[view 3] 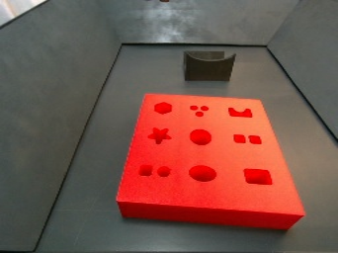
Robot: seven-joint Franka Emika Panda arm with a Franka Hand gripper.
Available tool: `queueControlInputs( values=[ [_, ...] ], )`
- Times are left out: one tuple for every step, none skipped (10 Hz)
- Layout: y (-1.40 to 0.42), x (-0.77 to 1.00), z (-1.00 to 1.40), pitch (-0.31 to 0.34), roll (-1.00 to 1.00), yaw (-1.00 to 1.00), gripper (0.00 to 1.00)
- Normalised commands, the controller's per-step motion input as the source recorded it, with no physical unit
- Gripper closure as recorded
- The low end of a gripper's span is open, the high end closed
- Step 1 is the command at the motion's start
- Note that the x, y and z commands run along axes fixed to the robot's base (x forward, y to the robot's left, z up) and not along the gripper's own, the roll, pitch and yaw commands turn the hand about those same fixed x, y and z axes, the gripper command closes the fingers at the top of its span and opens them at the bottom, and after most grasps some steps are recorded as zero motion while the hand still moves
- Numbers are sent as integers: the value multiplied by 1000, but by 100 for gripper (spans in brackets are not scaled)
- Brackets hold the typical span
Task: Pick up the 3 prong object. Move up. Place the 3 prong object on the fixture. Regrasp the 3 prong object. Move to above the board. Insert the 3 prong object.
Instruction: Insert the 3 prong object.
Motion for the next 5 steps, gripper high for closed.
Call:
queueControlInputs(
  values=[
    [0, 11, -149, -60, -16, 0, 100],
    [0, 229, -271, -67, 0, -154, 100],
    [0, 423, -240, -27, 0, -520, 100],
    [0, 409, -229, 0, 0, -686, 100],
    [0, 351, -251, -14, 0, -746, 100]
  ],
)
